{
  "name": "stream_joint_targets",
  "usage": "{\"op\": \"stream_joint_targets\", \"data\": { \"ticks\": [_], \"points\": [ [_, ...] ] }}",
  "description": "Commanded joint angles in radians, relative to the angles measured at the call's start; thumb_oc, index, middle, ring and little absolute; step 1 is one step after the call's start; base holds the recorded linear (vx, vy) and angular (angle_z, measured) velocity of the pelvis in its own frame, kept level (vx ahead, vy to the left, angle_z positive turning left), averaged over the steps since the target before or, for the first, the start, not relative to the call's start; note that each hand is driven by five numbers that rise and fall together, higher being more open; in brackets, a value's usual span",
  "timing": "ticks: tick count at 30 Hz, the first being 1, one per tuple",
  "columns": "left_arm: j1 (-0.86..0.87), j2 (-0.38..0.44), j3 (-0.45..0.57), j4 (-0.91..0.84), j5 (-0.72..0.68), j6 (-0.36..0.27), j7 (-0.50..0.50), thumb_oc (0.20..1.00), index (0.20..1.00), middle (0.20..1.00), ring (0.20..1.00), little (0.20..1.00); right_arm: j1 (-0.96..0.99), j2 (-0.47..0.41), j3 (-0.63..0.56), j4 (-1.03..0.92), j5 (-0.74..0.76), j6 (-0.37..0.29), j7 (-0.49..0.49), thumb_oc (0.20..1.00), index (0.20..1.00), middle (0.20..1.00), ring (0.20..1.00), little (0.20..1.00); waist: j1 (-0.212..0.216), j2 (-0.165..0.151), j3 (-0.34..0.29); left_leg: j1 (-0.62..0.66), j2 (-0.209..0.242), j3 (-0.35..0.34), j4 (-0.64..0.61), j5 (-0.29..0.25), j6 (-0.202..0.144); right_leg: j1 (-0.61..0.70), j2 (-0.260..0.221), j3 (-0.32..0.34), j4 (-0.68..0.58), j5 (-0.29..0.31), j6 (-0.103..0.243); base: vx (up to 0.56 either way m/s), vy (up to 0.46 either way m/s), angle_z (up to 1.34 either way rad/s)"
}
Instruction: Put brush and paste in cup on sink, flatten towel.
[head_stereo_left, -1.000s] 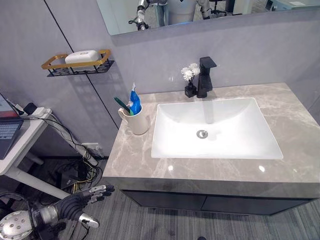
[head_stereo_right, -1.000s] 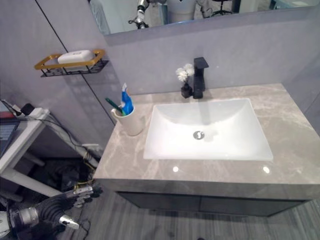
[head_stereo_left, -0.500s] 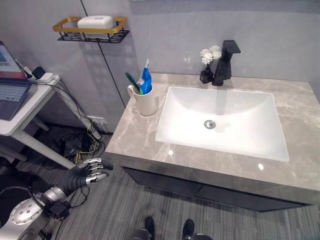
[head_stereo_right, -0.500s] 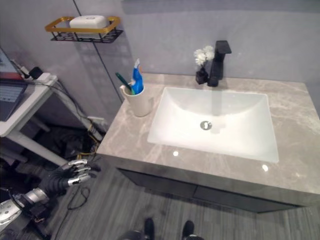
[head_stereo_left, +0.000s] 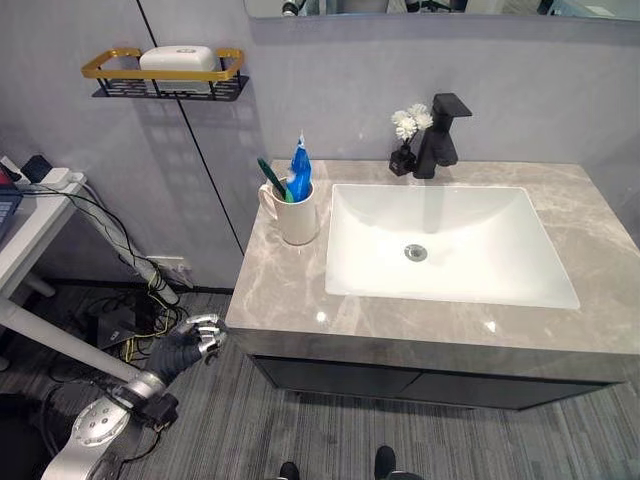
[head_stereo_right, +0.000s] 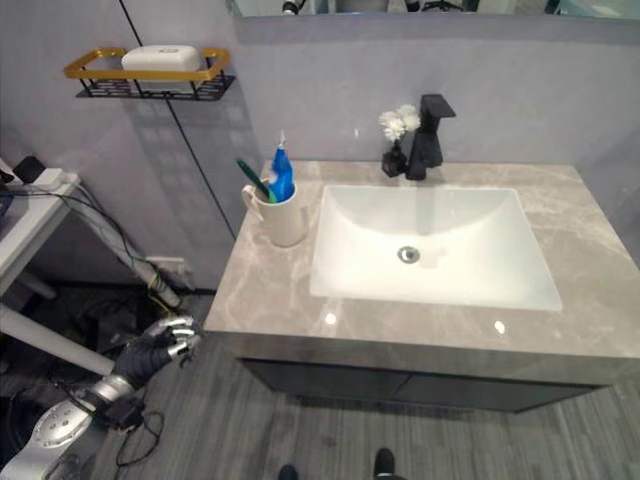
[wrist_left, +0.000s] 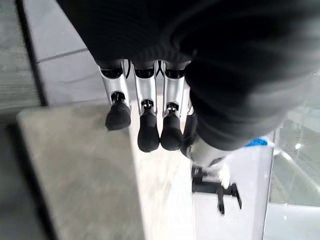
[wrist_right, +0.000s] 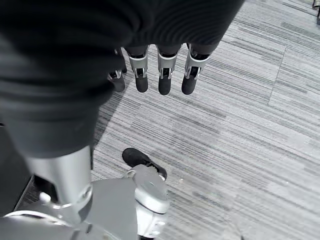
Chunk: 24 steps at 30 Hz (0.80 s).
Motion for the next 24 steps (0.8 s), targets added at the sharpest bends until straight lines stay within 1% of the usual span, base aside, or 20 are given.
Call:
{"op": "stream_joint_targets", "data": {
  "ticks": [1, 3, 7, 8, 13, 15, 21, 24],
  "points": [
    [-0.063, -0.009, 0.029, -0.059, 0.065, -0.084, 0.036, 0.200, 0.200, 0.200, 0.200, 0.200, -0.028, 0.011, 0.050, 0.018, -0.013, 0.011, -0.007, 1.000, 1.000, 1.000, 1.000, 1.000, -0.015, -0.042, -0.020, -0.040, -0.006, -0.015, 0.034, 0.040, -0.001, 0.098, -0.001, 0.030, -0.004, 0.004, 0.027, 0.06, 0.026, 0.00],
    [-0.080, -0.016, 0.017, -0.060, 0.083, -0.086, 0.040, 0.200, 0.200, 0.200, 0.200, 0.200, -0.028, 0.014, 0.055, 0.020, -0.017, 0.013, -0.009, 1.000, 1.000, 1.000, 1.000, 1.000, -0.018, -0.041, -0.024, -0.030, -0.007, -0.012, 0.021, 0.041, -0.001, 0.104, 0.000, 0.034, -0.014, 0.007, 0.028, 0.05, 0.011, -0.02],
    [-0.136, -0.060, -0.005, -0.040, 0.129, -0.094, 0.078, 0.200, 0.200, 0.200, 0.200, 0.200, -0.025, 0.024, 0.059, 0.023, -0.012, 0.015, -0.014, 1.000, 1.000, 1.000, 1.000, 1.000, -0.030, -0.038, -0.036, -0.001, -0.008, 0.001, -0.003, 0.040, -0.004, 0.116, 0.004, 0.048, -0.038, 0.014, 0.031, 0.07, -0.009, -0.06],
    [-0.167, -0.089, -0.020, -0.029, 0.153, -0.097, 0.097, 0.200, 0.200, 0.200, 0.200, 0.200, -0.024, 0.026, 0.060, 0.019, -0.006, 0.016, -0.019, 1.000, 1.000, 1.000, 1.000, 1.000, -0.038, -0.033, -0.038, 0.008, -0.006, 0.006, -0.008, 0.040, -0.006, 0.119, 0.007, 0.056, -0.047, 0.016, 0.031, 0.06, -0.038, -0.16],
    [-0.215, -0.130, -0.051, -0.007, 0.181, -0.092, 0.129, 0.200, 0.200, 0.200, 0.200, 0.200, -0.023, 0.028, 0.063, 0.022, -0.005, 0.020, -0.023, 1.000, 1.000, 1.000, 1.000, 1.000, -0.051, -0.022, -0.035, 0.011, -0.003, 0.011, -0.012, 0.041, -0.009, 0.114, 0.012, 0.064, -0.051, 0.017, 0.027, 0.02, -0.033, -0.11],
    [-0.230, -0.147, -0.064, 0.007, 0.192, -0.085, 0.138, 0.200, 0.200, 0.200, 0.200, 0.200, -0.021, 0.019, 0.064, 0.020, -0.007, 0.020, -0.029, 1.000, 1.000, 1.000, 1.000, 1.000, -0.062, -0.012, -0.028, 0.006, 0.001, 0.013, -0.012, 0.044, -0.013, 0.108, 0.016, 0.065, -0.054, 0.018, 0.025, 0.00, -0.038, -0.01],
    [-0.273, -0.169, -0.095, 0.073, 0.168, -0.070, 0.145, 0.200, 0.200, 0.200, 0.200, 0.200, -0.022, -0.001, 0.065, 0.019, -0.010, 0.024, -0.039, 1.000, 1.000, 1.000, 1.000, 1.000, -0.081, 0.010, -0.009, -0.018, 0.009, 0.015, -0.012, 0.056, -0.021, 0.081, 0.024, 0.069, -0.059, 0.029, 0.021, -0.02, -0.015, -0.04],
    [-0.308, -0.185, -0.104, 0.119, 0.168, -0.069, 0.166, 0.200, 0.200, 0.200, 0.200, 0.200, -0.024, -0.009, 0.062, 0.021, 0.001, 0.023, -0.044, 1.000, 1.000, 1.000, 1.000, 1.000, -0.090, 0.016, 0.004, -0.034, 0.014, 0.015, -0.012, 0.067, -0.027, 0.066, 0.031, 0.068, -0.064, 0.037, 0.020, -0.04, -0.026, -0.12]
  ]
}}
